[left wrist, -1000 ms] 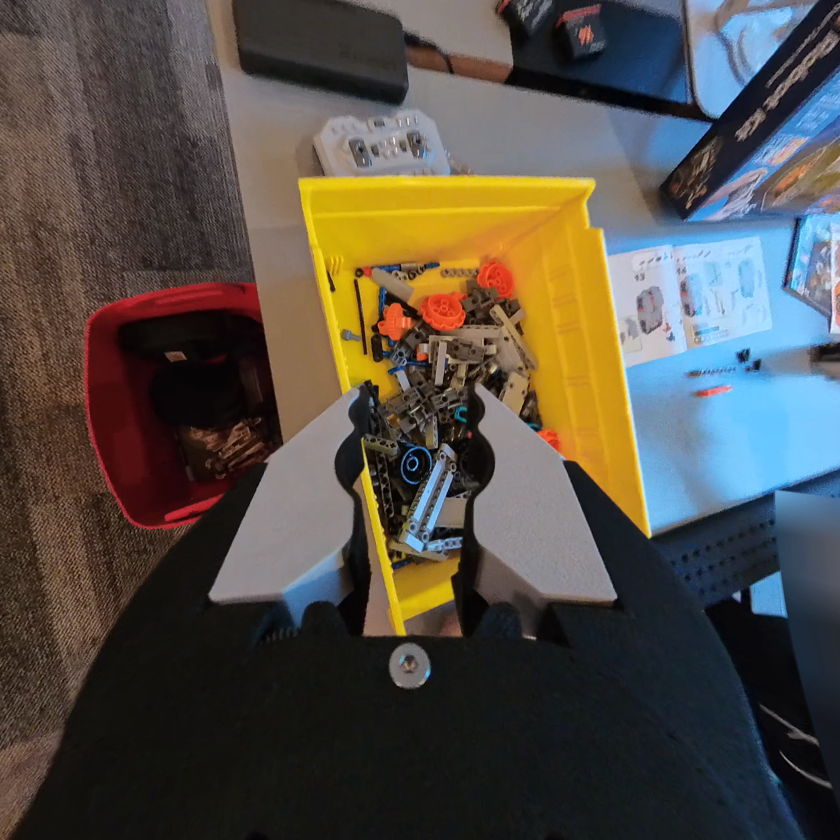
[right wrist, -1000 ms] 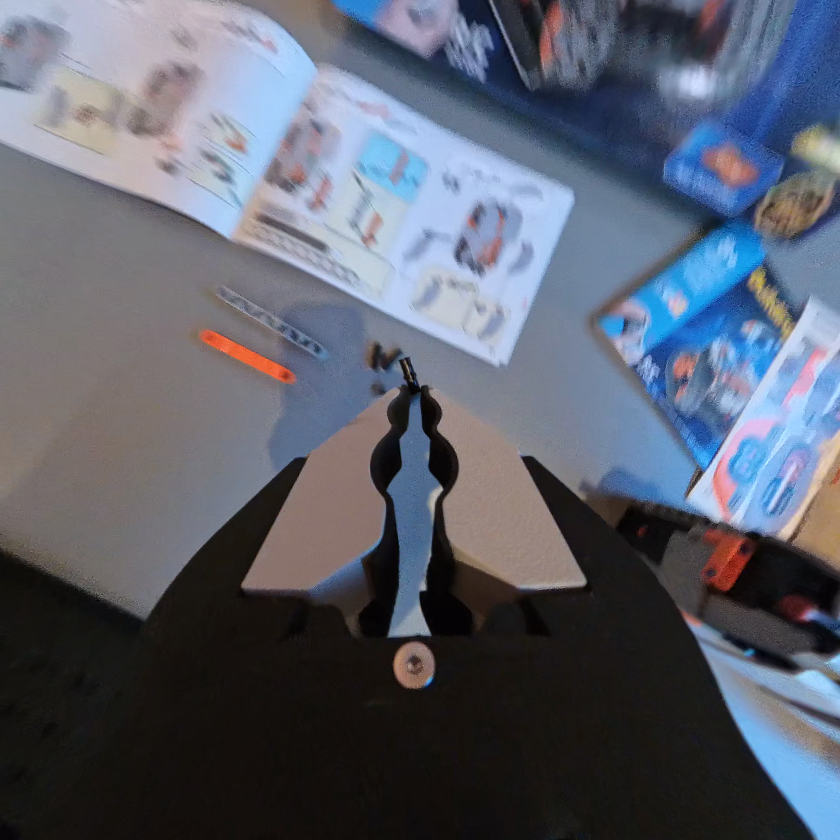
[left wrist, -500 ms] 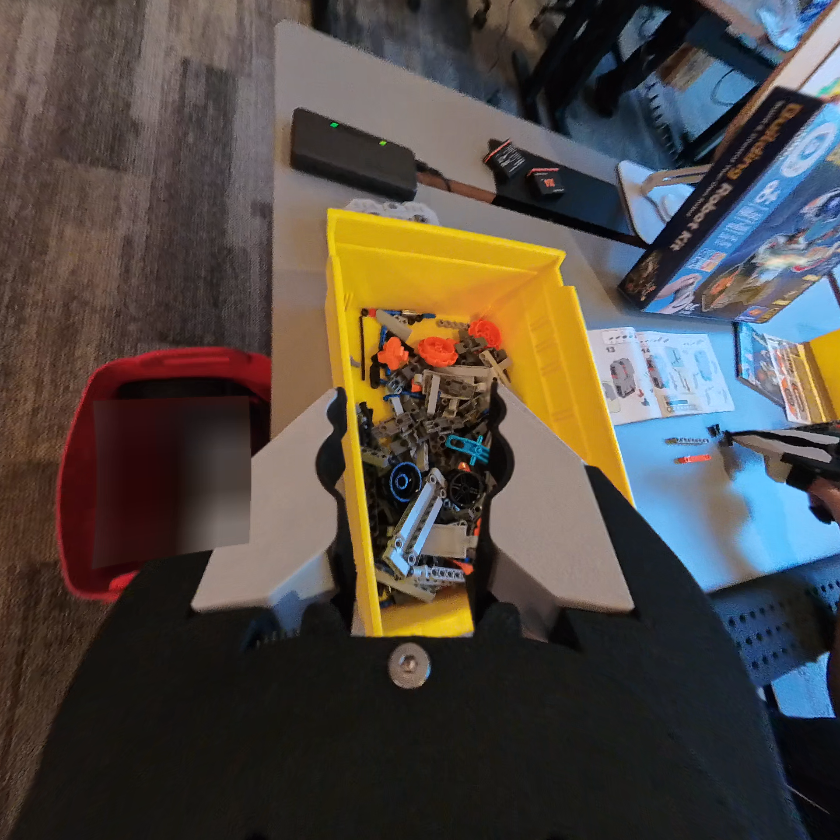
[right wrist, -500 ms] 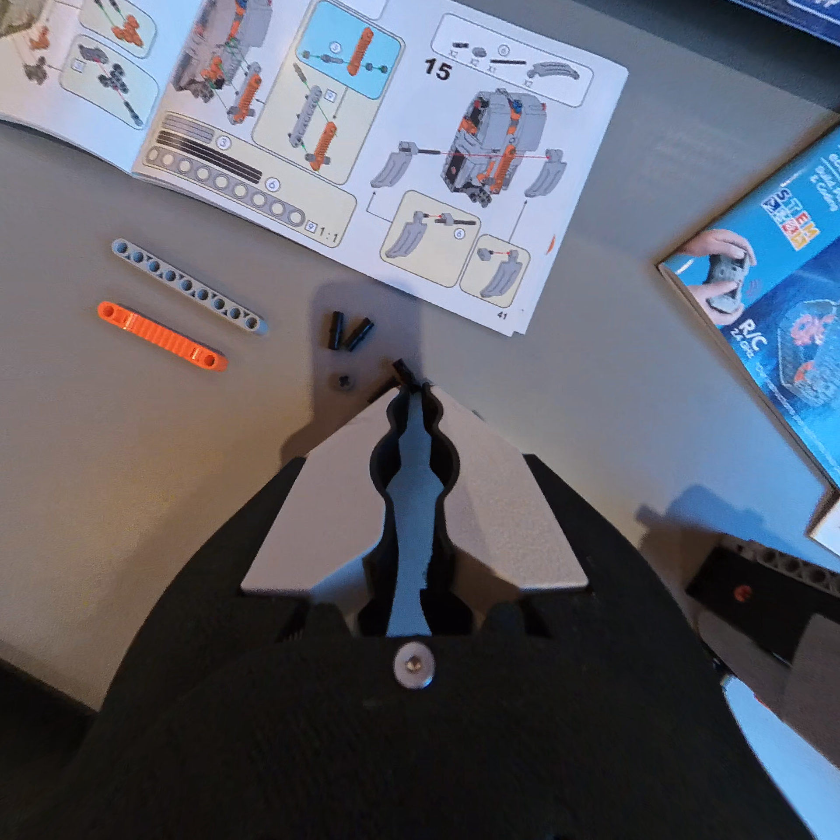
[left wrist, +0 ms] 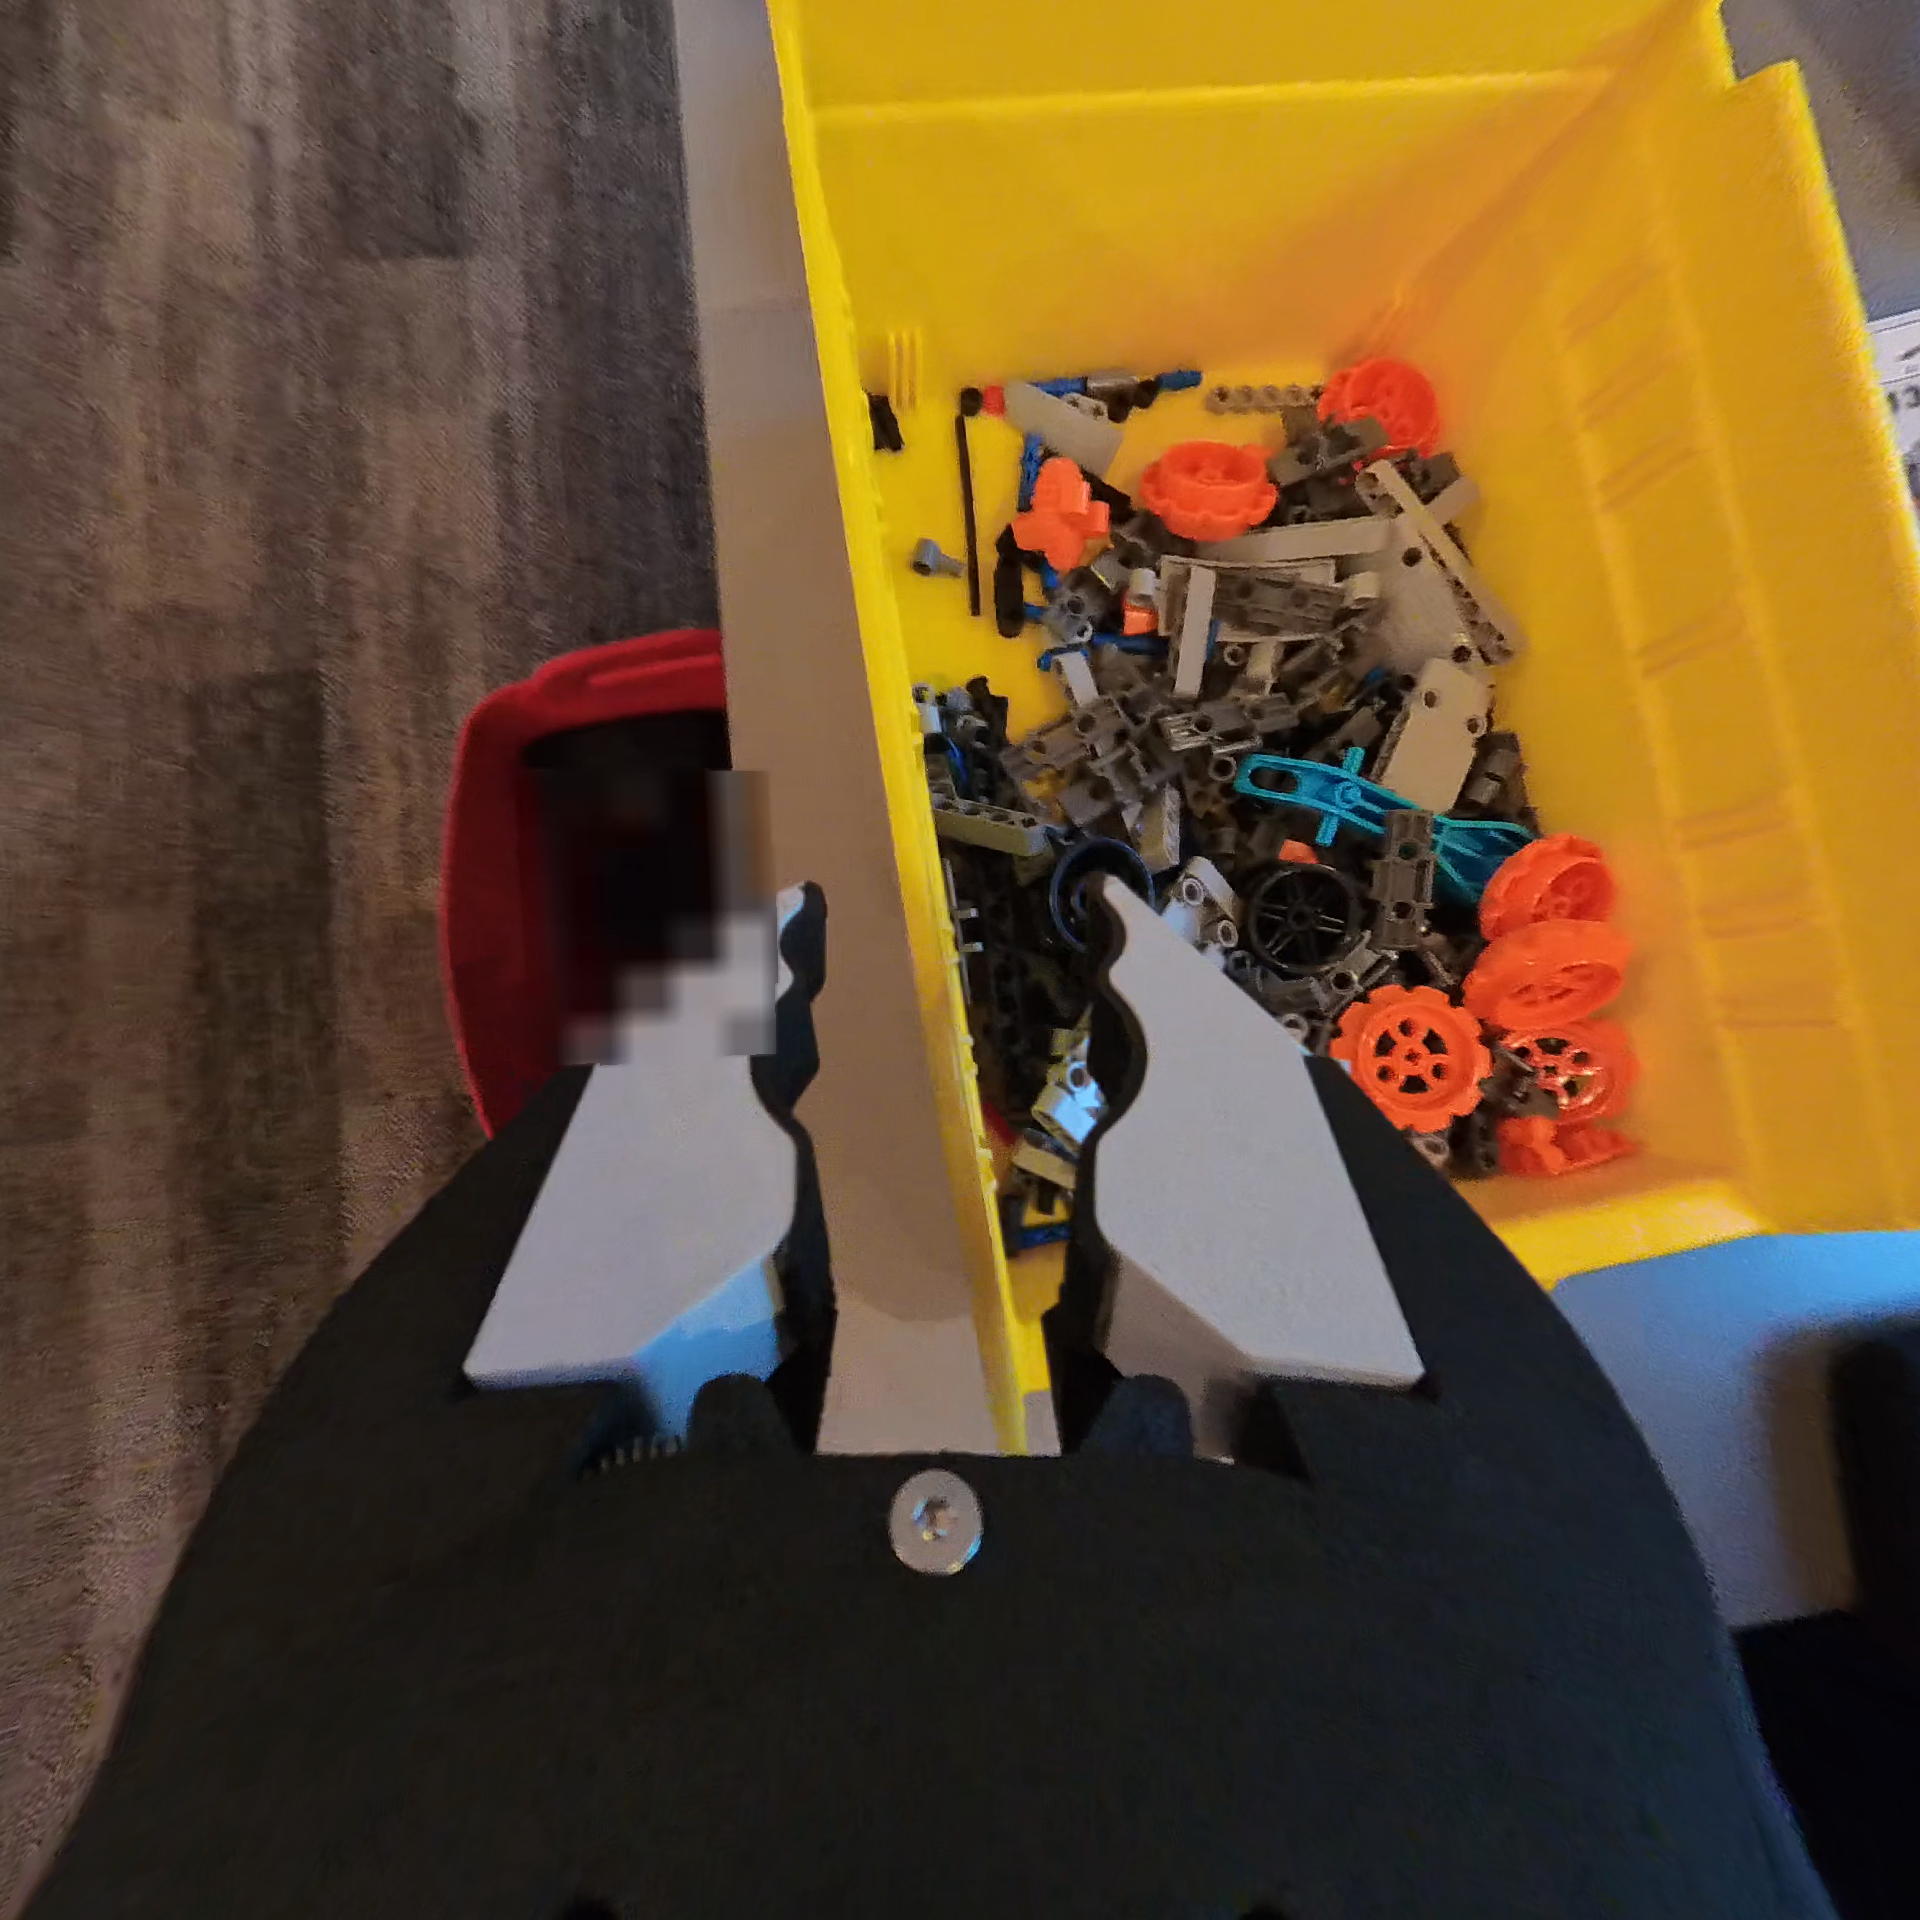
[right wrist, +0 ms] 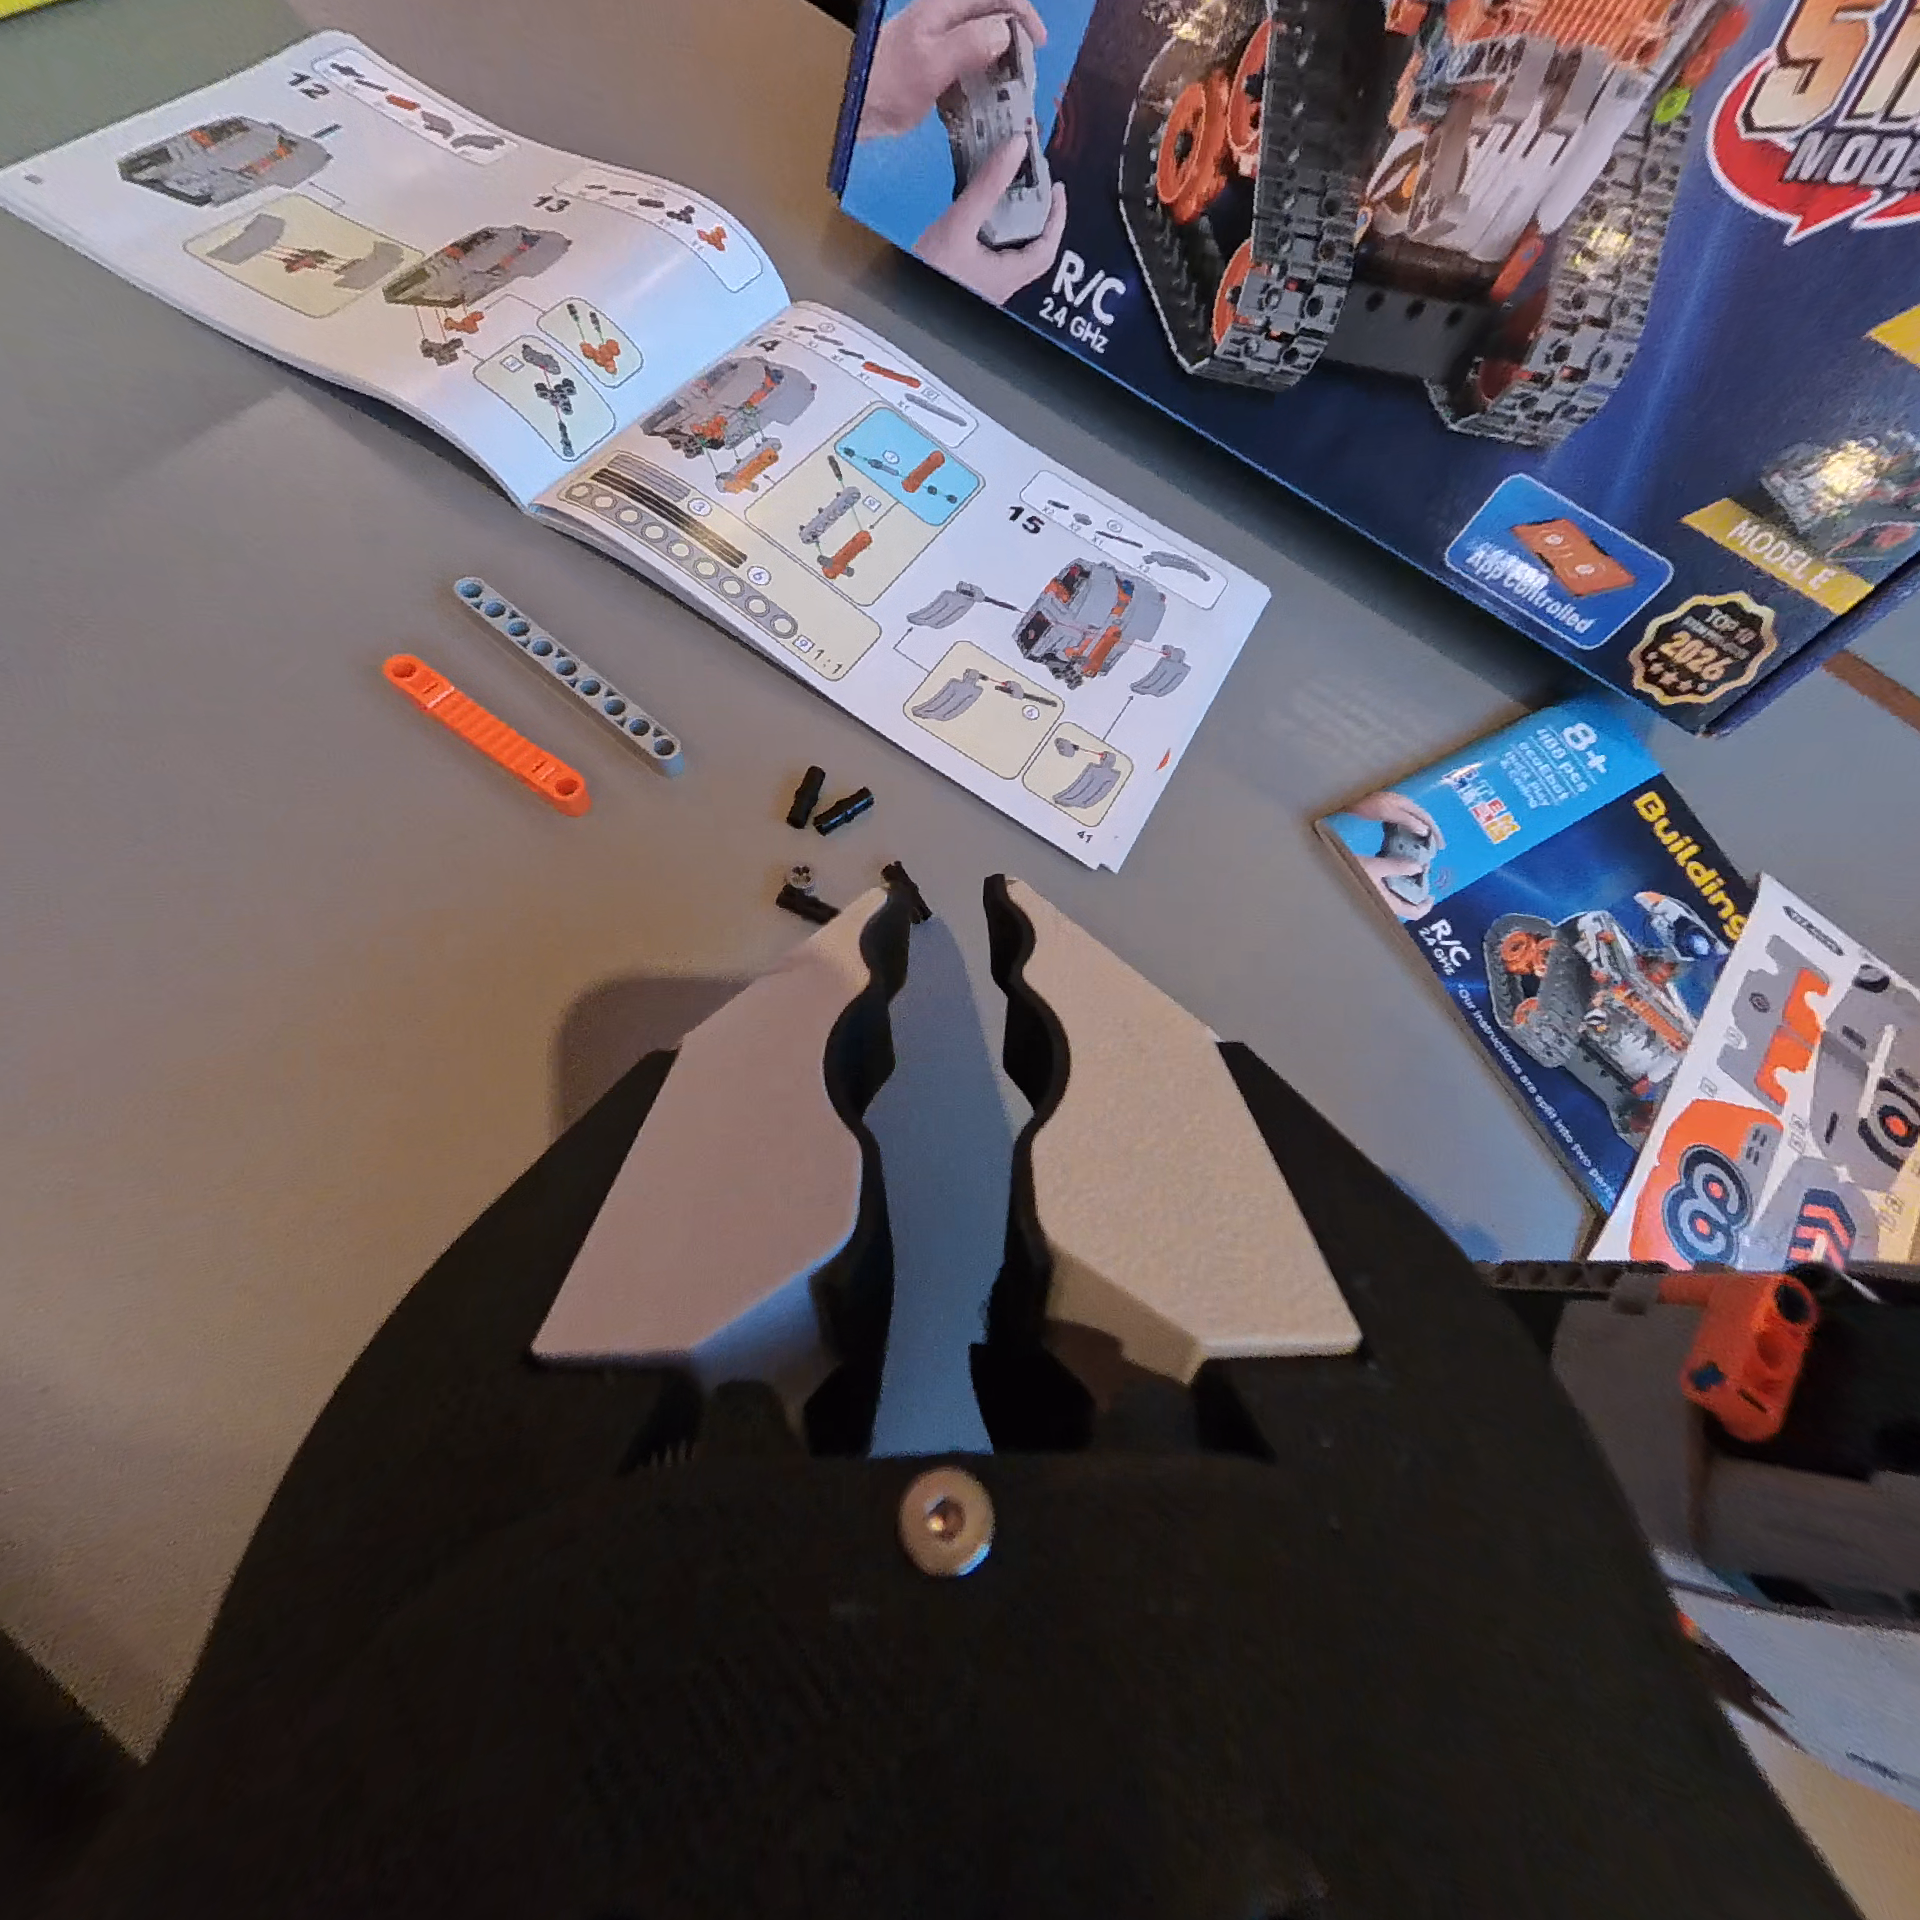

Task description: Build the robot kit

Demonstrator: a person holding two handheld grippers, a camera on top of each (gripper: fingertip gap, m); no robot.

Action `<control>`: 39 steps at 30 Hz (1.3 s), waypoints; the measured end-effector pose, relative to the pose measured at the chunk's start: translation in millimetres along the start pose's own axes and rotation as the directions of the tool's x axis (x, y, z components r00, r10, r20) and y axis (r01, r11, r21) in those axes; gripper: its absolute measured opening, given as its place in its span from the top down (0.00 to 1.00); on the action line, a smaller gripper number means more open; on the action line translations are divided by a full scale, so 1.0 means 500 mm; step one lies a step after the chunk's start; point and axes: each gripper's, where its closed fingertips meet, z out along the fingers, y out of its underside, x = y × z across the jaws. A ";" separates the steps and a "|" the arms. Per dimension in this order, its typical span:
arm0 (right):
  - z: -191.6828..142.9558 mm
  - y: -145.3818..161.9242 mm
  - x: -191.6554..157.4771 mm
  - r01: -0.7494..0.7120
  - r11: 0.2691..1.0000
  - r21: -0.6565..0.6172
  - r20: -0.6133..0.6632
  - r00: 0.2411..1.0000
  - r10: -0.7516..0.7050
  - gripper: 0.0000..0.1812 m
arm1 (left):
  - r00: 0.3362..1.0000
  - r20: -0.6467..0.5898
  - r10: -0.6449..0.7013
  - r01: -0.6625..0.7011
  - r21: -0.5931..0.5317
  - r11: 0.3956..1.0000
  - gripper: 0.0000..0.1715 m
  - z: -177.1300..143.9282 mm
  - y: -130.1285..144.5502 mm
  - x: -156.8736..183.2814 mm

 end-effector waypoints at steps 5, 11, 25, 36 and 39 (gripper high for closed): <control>-0.007 -0.022 -0.026 -0.015 0.998 0.055 0.082 0.997 0.010 0.93 | 0.998 0.055 0.019 -0.013 -0.111 0.994 0.82 0.018 0.040 -0.009; -0.008 -0.020 -0.042 -0.007 0.999 0.052 0.124 0.992 0.000 0.93 | 0.999 0.017 -0.032 0.035 -0.175 0.984 0.92 0.045 0.069 -0.006; -0.007 -0.021 -0.039 -0.014 0.998 0.065 0.131 0.991 0.005 0.94 | 0.989 -0.015 0.150 -0.150 -0.226 0.962 0.99 0.068 0.063 -0.012; -0.001 -0.037 -0.032 0.051 0.990 0.132 0.075 0.995 -0.061 0.95 | 0.989 -0.080 0.127 -0.131 -0.041 0.991 0.94 0.057 0.020 -0.010; -0.009 -0.056 -0.020 0.068 0.979 0.190 0.022 0.997 -0.074 0.95 | 0.991 -0.064 0.116 -0.102 0.191 0.976 0.83 -0.004 -0.057 -0.005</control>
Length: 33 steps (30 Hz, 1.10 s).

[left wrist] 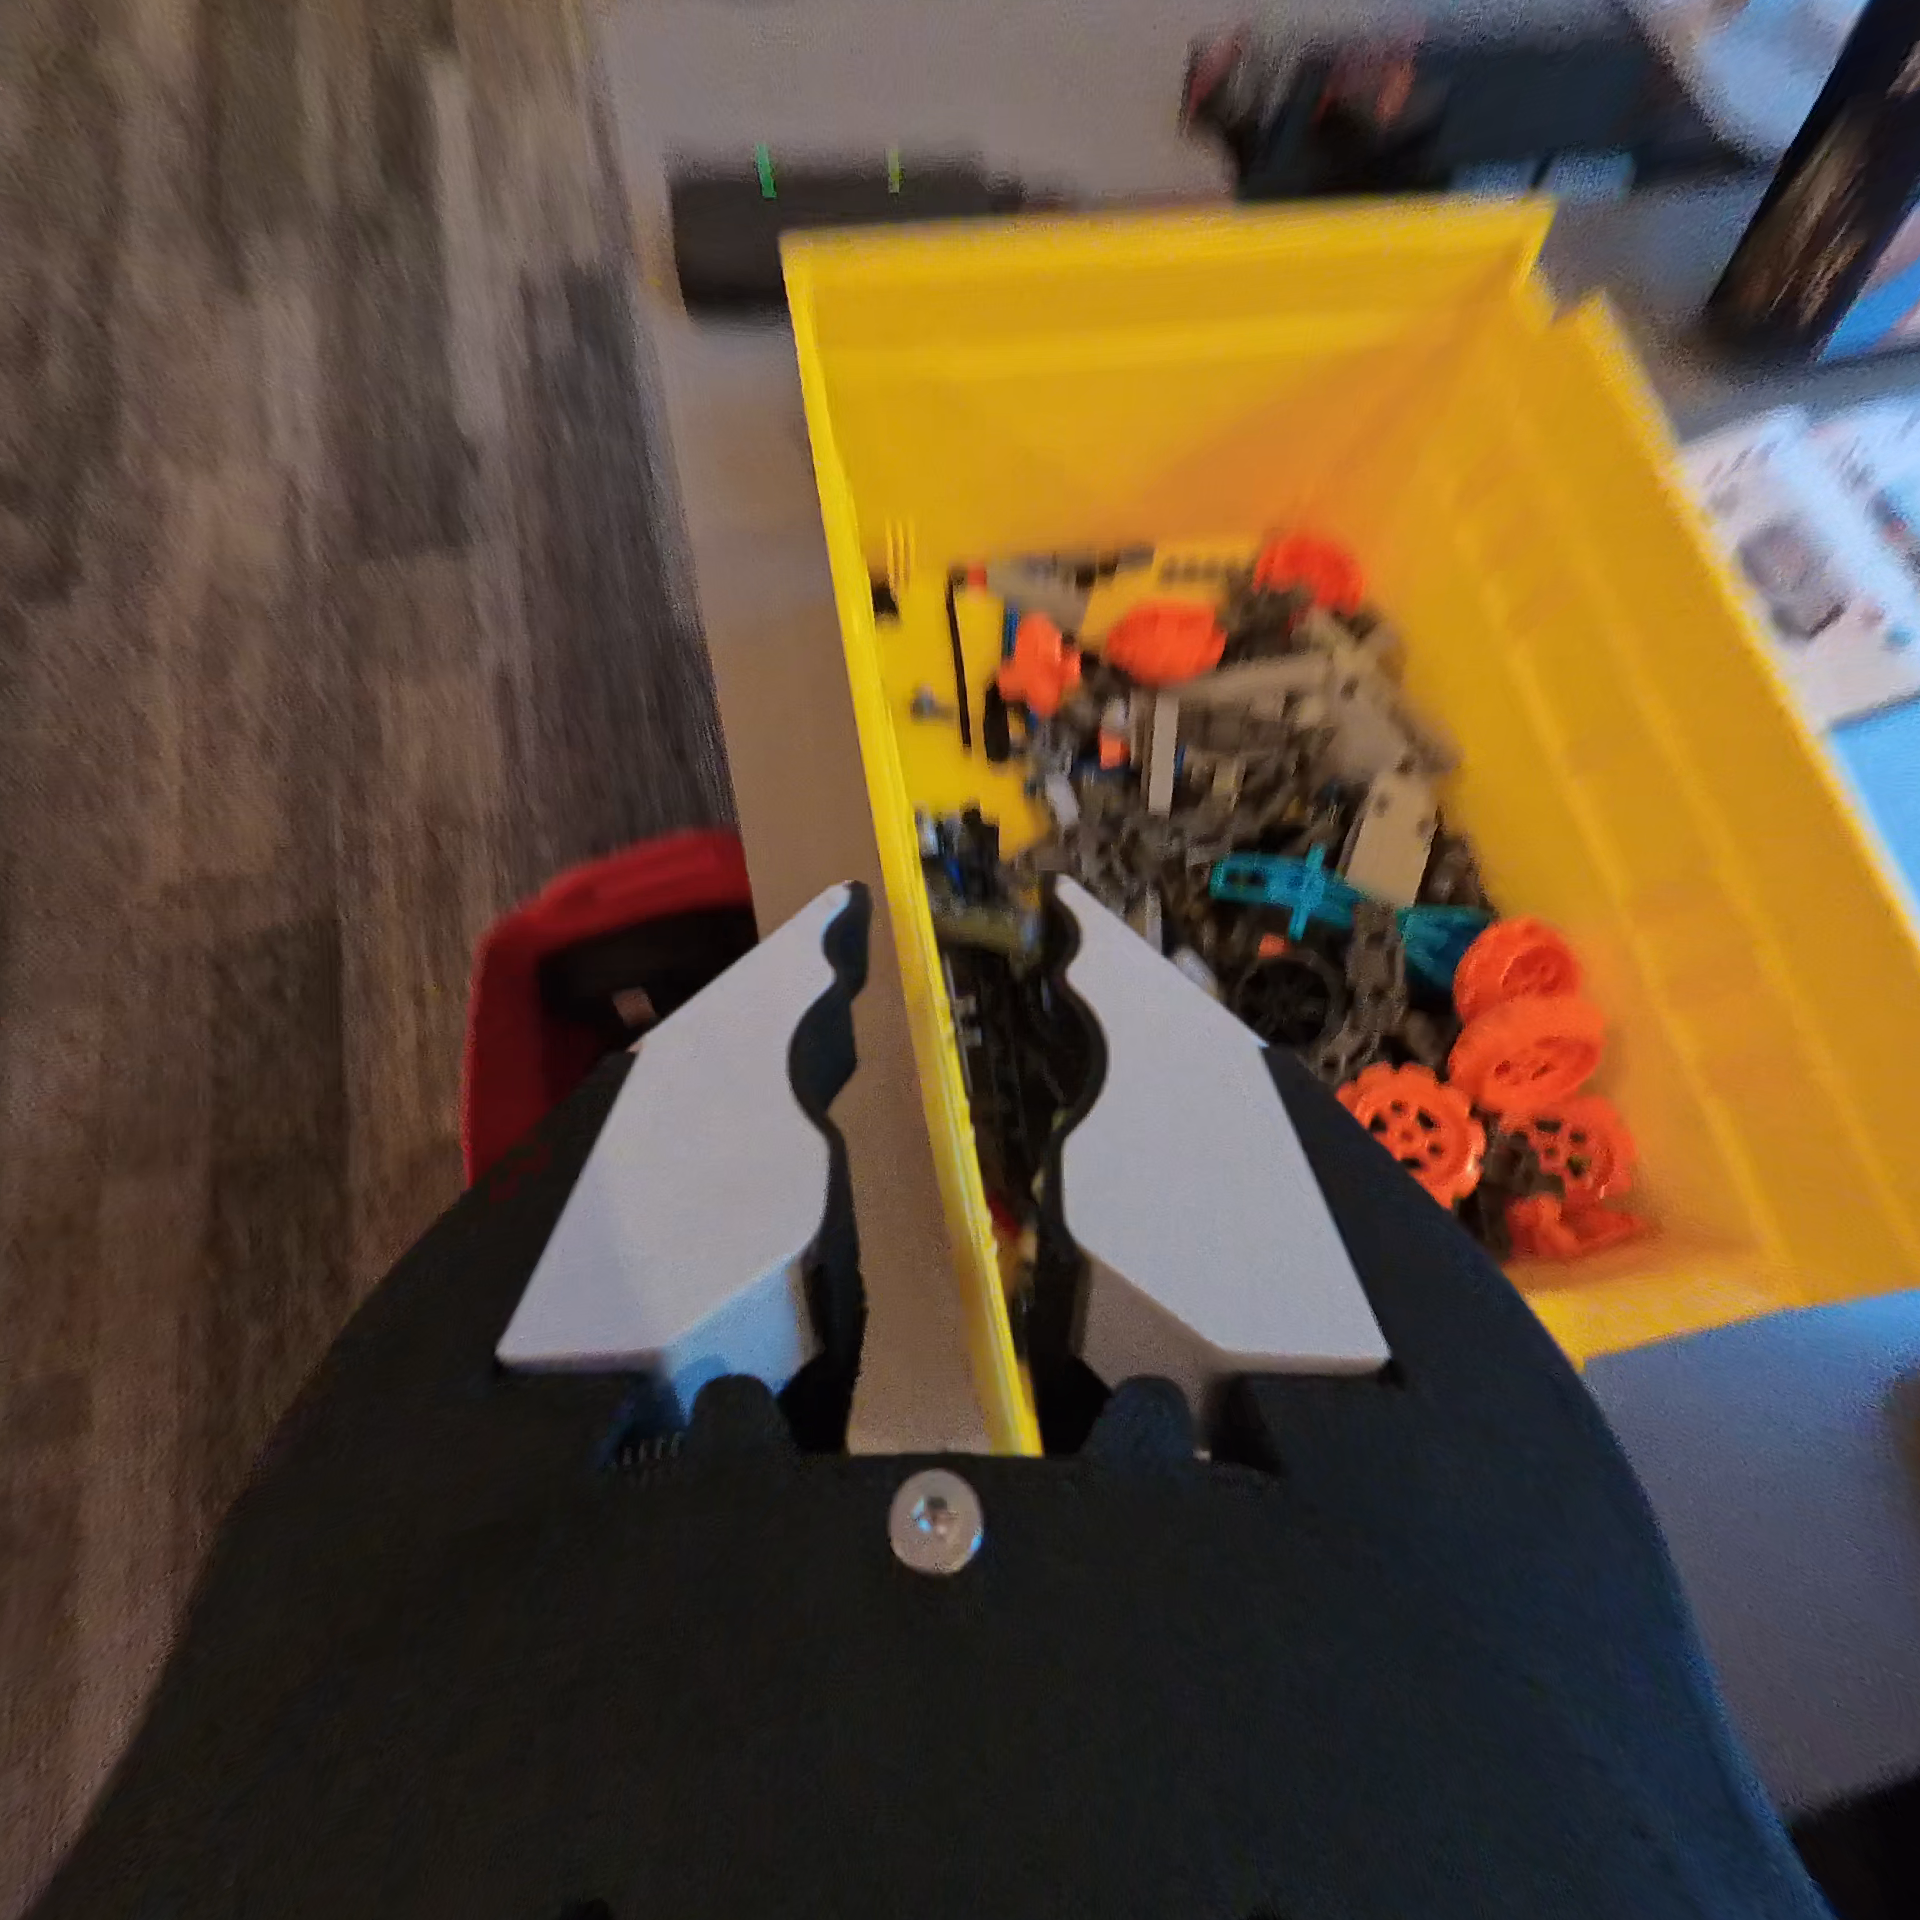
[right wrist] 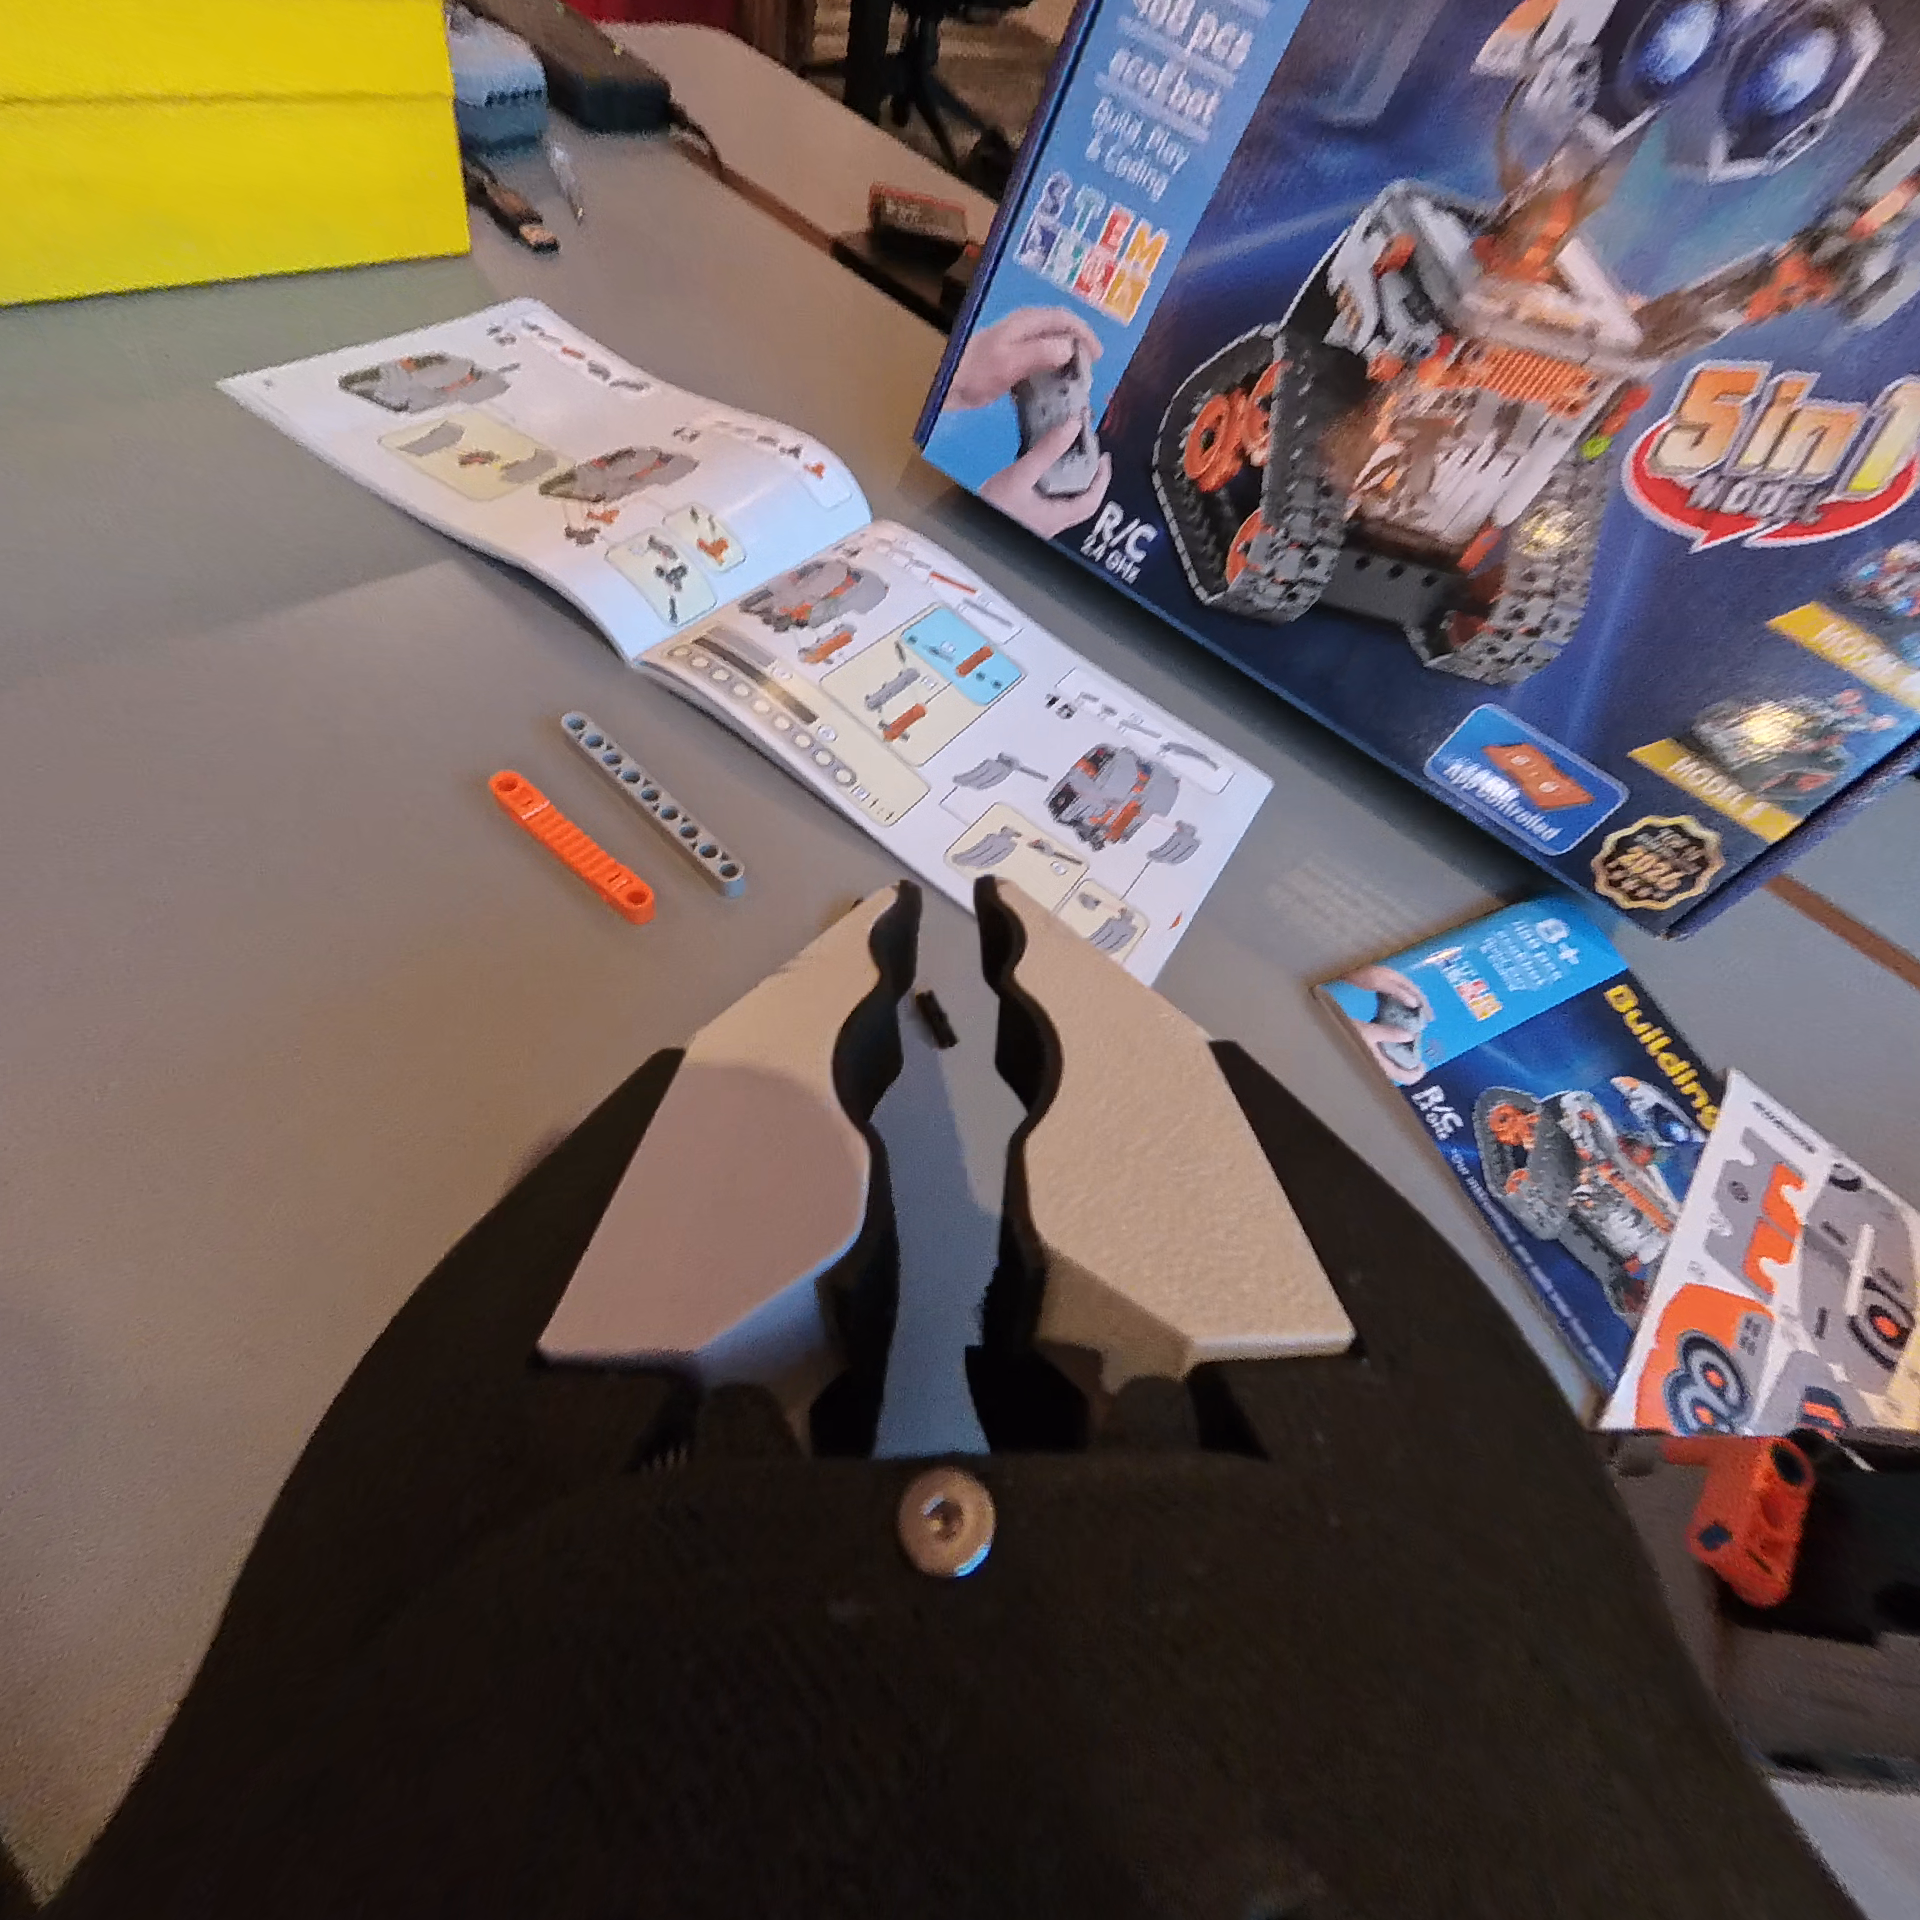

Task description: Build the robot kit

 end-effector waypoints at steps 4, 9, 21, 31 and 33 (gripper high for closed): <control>-0.002 -0.025 0.015 -0.004 0.997 0.073 -0.050 0.999 0.007 0.89 | 0.989 0.049 0.139 -0.147 0.257 0.955 0.66 -0.053 -0.103 0.044; 0.008 -0.026 0.014 -0.008 0.996 0.085 -0.053 0.999 0.012 0.82 | 0.958 -0.219 0.184 -0.189 0.000 0.982 0.56 0.007 -0.038 0.156; 0.031 -0.006 -0.004 0.088 0.996 0.018 -0.044 0.995 -0.087 0.83 | 0.915 -0.280 0.289 -0.383 -0.382 0.841 0.32 0.147 0.080 0.188; 0.040 0.003 -0.021 0.154 0.988 -0.016 -0.027 0.988 -0.154 0.85 | 0.915 -0.272 0.296 -0.396 -0.475 0.786 0.77 0.193 0.086 0.164; 0.043 0.007 -0.020 0.152 0.988 -0.028 -0.027 0.988 -0.153 0.85 | 0.909 -0.179 0.377 -0.415 -0.468 0.780 0.91 0.213 0.059 0.118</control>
